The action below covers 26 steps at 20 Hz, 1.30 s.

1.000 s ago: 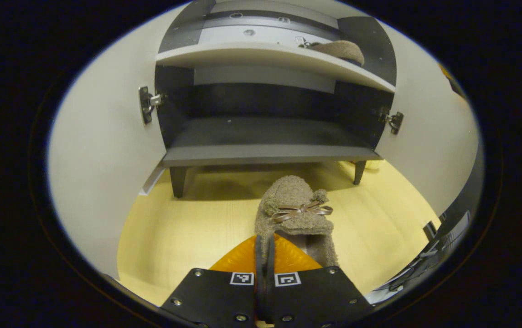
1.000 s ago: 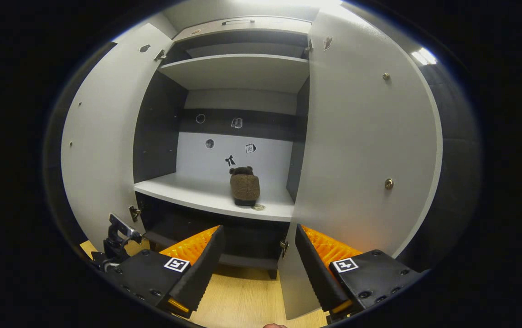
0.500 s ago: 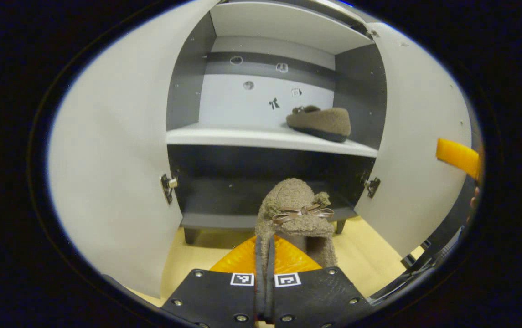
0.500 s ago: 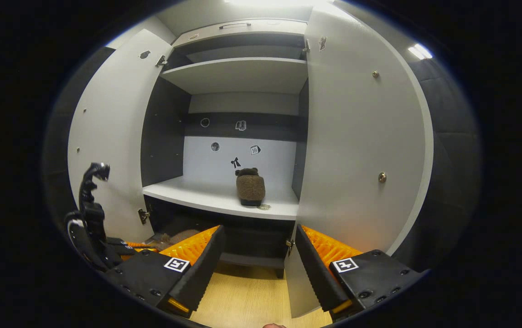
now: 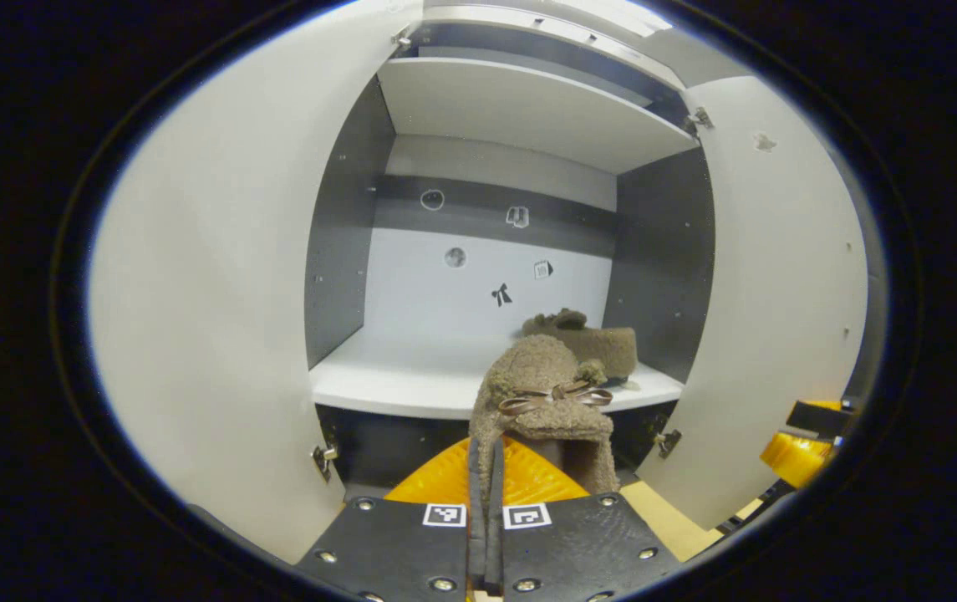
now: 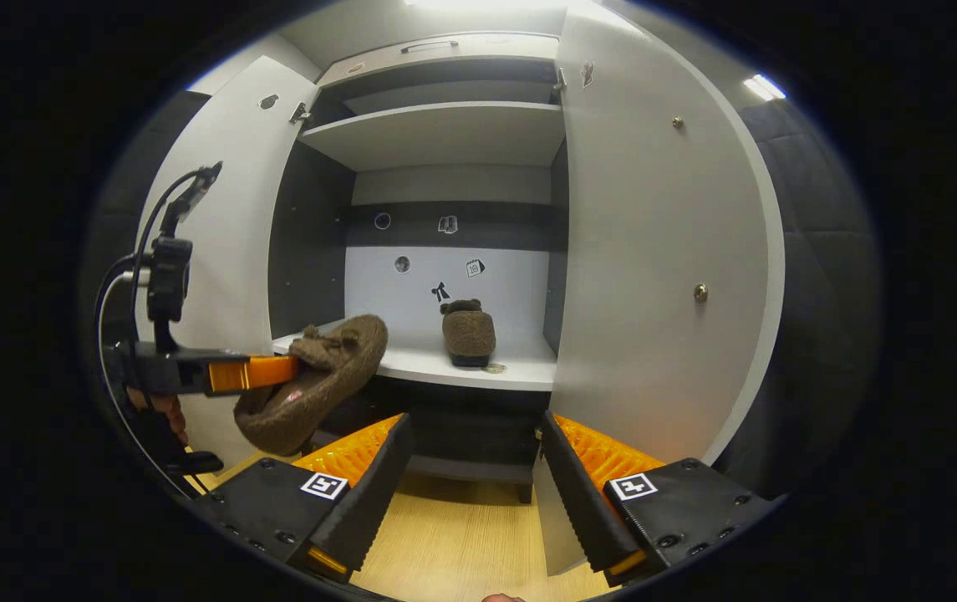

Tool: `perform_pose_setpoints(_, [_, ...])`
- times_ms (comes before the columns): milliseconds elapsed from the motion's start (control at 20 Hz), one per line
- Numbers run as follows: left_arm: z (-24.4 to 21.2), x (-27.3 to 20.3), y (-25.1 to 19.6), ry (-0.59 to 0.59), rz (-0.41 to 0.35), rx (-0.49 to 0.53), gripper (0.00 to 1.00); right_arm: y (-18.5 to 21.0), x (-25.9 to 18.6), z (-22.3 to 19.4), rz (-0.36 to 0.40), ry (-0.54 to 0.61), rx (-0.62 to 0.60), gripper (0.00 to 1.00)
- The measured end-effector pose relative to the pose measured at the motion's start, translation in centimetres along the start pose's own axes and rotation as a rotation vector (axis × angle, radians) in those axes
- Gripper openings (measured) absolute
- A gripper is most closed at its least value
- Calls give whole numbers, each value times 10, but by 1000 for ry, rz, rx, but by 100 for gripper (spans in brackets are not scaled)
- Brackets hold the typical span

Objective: Grab one shoe with the right hand and put it into the shoe cabinet, grab the other shoe with the left hand and put it into the shoe cabinet; then close the right door with the right hand and the left door with the left hand.

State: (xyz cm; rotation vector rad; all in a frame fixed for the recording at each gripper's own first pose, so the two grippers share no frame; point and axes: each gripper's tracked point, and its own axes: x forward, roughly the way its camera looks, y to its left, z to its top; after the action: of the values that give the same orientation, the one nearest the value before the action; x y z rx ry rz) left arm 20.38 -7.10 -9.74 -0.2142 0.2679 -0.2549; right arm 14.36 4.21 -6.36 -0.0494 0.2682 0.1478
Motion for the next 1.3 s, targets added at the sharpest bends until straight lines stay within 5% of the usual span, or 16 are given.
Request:
perform_pose_setpoints(150, [21,31,1,-35,2,-22,7,4,-1,-4,-4,10,-3,98])
perform_pose_setpoints(850, [66,155,28,-95,39,-92,1,-1,-5,-27,-81,71,-2,98])
perform_pose_setpoints(1300, [65,188,41,-42,95,-12,1,-5,-3,-28,-102,79,26,98])
